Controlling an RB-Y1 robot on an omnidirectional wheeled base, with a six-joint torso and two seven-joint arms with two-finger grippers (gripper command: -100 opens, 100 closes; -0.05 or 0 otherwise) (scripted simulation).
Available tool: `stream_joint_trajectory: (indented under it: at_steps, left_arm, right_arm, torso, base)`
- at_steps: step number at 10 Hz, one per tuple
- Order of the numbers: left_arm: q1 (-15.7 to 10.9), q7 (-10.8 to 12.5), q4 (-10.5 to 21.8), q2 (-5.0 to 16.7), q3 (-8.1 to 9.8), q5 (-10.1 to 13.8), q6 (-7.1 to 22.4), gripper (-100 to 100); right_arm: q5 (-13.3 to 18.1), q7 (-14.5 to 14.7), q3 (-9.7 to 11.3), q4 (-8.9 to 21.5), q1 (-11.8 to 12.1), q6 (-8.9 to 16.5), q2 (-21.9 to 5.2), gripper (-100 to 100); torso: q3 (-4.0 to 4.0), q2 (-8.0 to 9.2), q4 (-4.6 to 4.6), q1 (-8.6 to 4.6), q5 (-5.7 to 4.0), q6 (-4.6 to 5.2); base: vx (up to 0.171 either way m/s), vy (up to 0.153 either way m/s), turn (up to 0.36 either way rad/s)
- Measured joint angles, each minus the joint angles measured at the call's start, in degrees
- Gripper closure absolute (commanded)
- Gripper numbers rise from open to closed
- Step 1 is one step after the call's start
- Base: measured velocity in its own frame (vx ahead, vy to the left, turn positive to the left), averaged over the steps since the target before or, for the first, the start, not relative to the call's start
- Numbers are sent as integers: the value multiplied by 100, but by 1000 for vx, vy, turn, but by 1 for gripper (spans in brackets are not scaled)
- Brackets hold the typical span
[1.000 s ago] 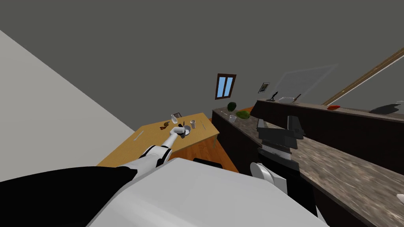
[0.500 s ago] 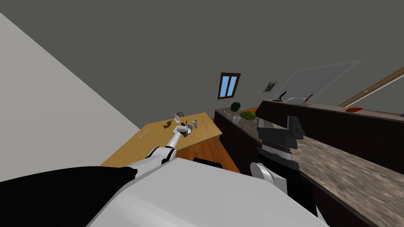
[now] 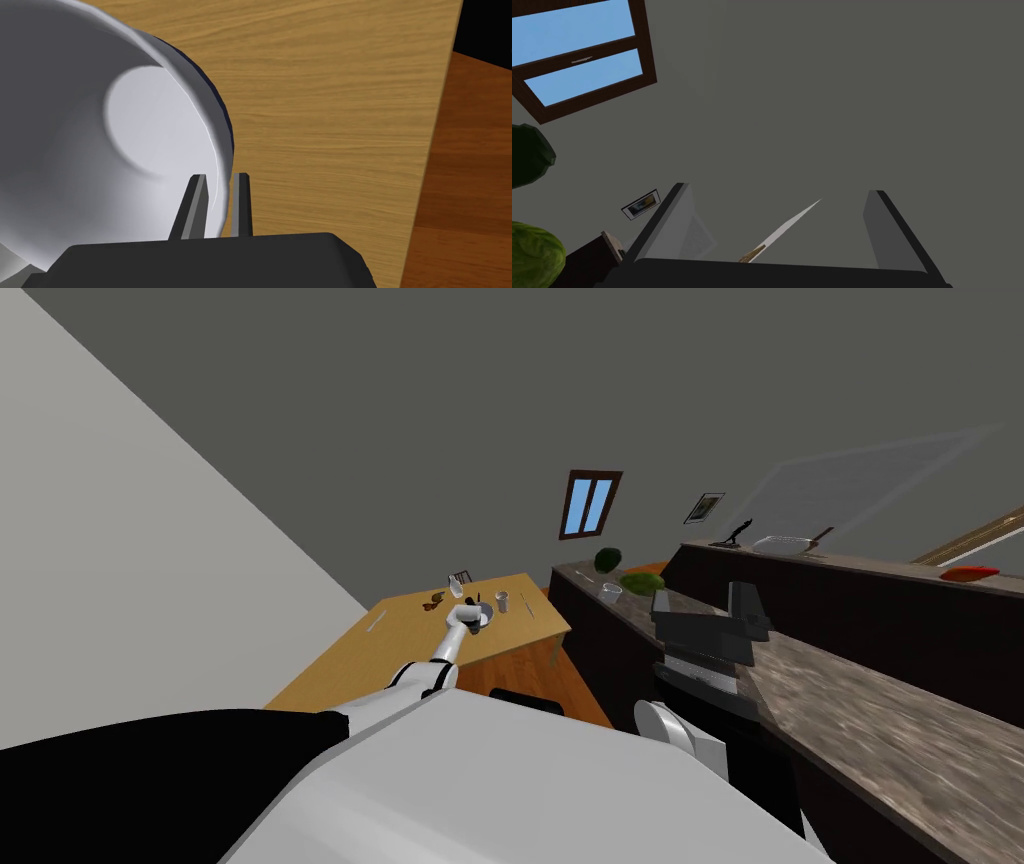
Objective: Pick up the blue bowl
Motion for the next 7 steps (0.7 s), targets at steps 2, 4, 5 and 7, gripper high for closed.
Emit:
stream_joint_trajectory:
  at_steps: [2, 4, 5, 7]
  left_arm:
    - [1, -7, -51, -131, 77, -321, 54, 100]
    - [-66, 18, -363, -480, 361, -678, 323, 100]
    - [-72, 17, -396, -576, 421, -851, 366, 100]
    - [-68, 19, -398, -618, 438, -1026, 364, 0]
  right_arm:
    - [0, 0, 0, 0, 0, 0, 0, 0]
    - [0, 0, 0, 0, 0, 0, 0, 0]
    - [0, 0, 0, 0, 0, 0, 0, 0]
    - [0, 0, 1, 0, 0, 0, 1, 0]
  torso:
    - [1, -1, 3, -12, -5, -1]
    - [6, 5, 7, 2, -4, -6]
    - [7, 6, 7, -7, -5, -3]
    - [10, 9, 12, -25, -10, -2]
  base:
    - [4, 42, 70]
    - [5, 61, 65]
    - [-1, 11, -17]
    - [0, 0, 0]
